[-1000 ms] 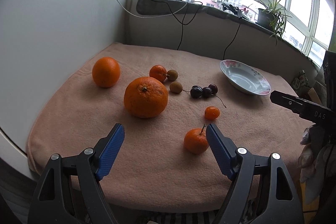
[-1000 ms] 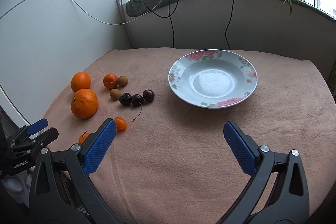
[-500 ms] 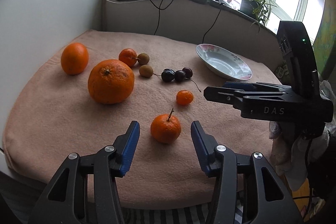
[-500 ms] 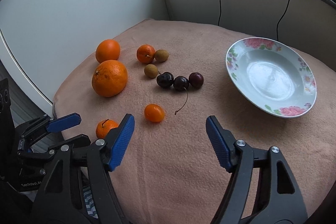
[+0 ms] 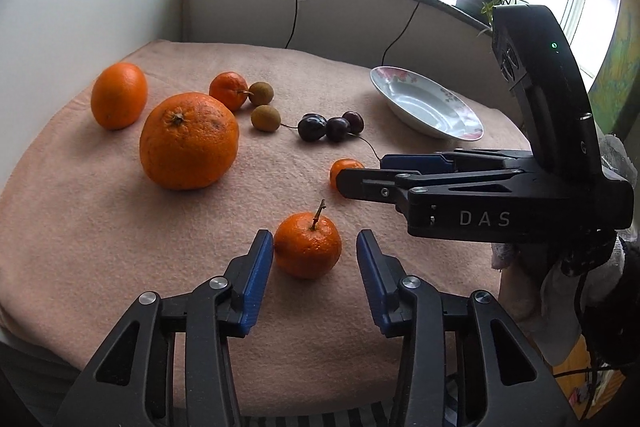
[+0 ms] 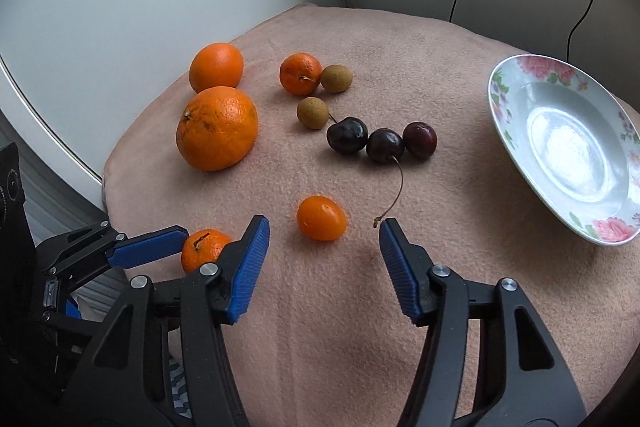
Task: Organize fruits
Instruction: 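Move the right tool toward the small tangerine and kumquat, opening its fingers, then close the right gripper on the small tangerine while the left gripper grasps the kumquat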
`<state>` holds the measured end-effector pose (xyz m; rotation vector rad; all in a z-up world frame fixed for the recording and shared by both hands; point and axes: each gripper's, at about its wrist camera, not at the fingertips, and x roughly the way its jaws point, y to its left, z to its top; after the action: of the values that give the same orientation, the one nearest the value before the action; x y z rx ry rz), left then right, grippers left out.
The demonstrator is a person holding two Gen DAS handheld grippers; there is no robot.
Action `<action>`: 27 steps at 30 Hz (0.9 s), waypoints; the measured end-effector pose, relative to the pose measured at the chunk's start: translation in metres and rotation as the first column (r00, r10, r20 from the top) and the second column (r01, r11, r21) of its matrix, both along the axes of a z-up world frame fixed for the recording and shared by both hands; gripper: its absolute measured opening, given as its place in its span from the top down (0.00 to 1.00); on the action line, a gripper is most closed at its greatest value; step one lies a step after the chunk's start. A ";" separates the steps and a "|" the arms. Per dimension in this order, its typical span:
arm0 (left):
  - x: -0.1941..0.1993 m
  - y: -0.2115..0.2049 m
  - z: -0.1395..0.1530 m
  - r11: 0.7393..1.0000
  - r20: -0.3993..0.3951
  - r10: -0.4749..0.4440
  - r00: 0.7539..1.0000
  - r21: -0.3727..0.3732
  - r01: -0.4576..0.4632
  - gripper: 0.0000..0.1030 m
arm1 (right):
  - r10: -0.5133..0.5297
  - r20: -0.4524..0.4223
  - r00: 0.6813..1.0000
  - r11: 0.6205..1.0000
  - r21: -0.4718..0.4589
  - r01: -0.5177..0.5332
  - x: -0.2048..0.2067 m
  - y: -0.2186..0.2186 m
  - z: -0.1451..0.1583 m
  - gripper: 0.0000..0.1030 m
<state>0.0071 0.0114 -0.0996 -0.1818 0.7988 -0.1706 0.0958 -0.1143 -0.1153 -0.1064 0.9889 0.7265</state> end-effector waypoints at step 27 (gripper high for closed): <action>0.010 0.002 -0.009 1.000 -0.006 -0.006 1.000 -0.023 0.006 0.65 | 0.005 -0.017 1.000 1.000 -0.007 -0.005 0.009 0.011 -0.007 0.71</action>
<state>0.0169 0.0137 -0.1089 -0.2019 0.8036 -0.1851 0.1047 -0.1029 -0.1224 -0.1085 1.0081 0.7296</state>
